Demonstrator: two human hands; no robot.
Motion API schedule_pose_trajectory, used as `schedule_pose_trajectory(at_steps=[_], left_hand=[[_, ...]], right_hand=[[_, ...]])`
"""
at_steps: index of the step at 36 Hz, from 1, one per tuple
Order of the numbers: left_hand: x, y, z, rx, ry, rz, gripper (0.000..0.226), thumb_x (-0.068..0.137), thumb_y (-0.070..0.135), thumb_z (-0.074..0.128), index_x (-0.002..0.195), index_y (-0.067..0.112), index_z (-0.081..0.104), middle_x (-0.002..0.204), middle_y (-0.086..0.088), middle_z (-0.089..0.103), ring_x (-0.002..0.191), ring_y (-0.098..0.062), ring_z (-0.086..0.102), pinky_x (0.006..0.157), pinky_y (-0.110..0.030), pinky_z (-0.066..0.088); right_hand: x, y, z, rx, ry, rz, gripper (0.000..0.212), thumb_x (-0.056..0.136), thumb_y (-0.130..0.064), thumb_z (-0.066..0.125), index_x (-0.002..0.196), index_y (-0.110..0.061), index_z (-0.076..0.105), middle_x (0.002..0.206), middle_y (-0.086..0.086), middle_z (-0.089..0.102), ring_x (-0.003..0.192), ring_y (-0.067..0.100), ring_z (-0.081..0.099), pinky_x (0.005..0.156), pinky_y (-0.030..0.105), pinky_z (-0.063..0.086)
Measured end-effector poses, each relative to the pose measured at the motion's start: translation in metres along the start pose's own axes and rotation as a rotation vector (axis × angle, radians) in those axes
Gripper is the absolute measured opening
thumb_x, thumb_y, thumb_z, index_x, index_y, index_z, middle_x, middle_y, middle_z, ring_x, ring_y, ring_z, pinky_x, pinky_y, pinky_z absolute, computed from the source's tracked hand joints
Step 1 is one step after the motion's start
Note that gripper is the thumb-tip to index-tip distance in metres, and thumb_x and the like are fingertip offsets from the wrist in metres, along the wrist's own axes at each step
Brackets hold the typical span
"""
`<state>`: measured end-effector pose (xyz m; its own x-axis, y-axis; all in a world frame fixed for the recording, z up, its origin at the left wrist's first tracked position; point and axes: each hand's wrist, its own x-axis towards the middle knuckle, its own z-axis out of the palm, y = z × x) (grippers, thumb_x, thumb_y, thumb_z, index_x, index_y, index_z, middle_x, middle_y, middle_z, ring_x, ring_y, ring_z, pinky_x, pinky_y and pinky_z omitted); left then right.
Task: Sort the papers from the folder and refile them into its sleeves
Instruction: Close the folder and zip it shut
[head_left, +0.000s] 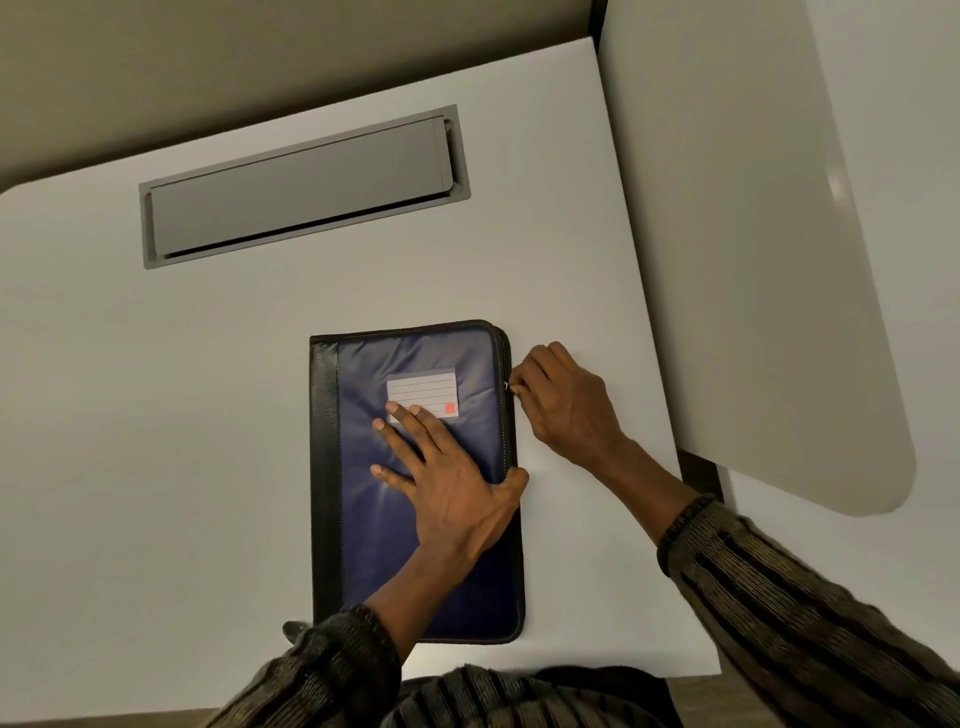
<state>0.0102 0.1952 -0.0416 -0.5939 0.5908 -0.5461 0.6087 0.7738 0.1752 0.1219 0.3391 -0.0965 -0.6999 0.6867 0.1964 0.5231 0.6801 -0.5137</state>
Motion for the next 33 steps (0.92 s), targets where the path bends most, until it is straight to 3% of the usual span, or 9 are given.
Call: schedule_pose_trajectory(at_steps=[9,22,33], left_hand=[[-0.001,0.002,-0.003,-0.009,-0.002,-0.002,0.150,0.064,0.085,0.055,0.161,0.005,-0.026,0.167,-0.014,-0.040,0.152,-0.040,-0.039,0.121,-0.078,-0.003],[0.001,0.005,0.000,-0.028,0.022,-0.015,0.151,0.065,0.082,0.062,0.162,0.004,-0.023,0.169,-0.015,-0.036,0.153,-0.041,-0.037,0.119,-0.080,-0.003],[-0.004,0.000,0.000,0.029,-0.003,0.015,0.151,0.063,0.086,0.056,0.163,0.005,-0.021,0.167,-0.014,-0.039,0.153,-0.042,-0.038,0.121,-0.077,-0.002]], right_hand=[[0.030,0.000,0.002,-0.051,0.082,0.068,0.010,0.099,-0.013,0.061,0.092,-0.009,0.067,0.090,0.004,0.061,0.083,0.021,0.057,0.046,0.035,0.043],[0.008,-0.003,0.001,-0.004,0.051,0.070,0.010,0.102,-0.011,0.061,0.093,-0.008,0.066,0.093,0.004,0.061,0.086,0.020,0.055,0.049,0.031,0.043],[0.062,0.006,0.001,-0.009,0.098,0.104,0.011,0.096,-0.009,0.058,0.088,-0.010,0.065,0.089,0.004,0.060,0.083,0.020,0.056,0.043,0.036,0.041]])
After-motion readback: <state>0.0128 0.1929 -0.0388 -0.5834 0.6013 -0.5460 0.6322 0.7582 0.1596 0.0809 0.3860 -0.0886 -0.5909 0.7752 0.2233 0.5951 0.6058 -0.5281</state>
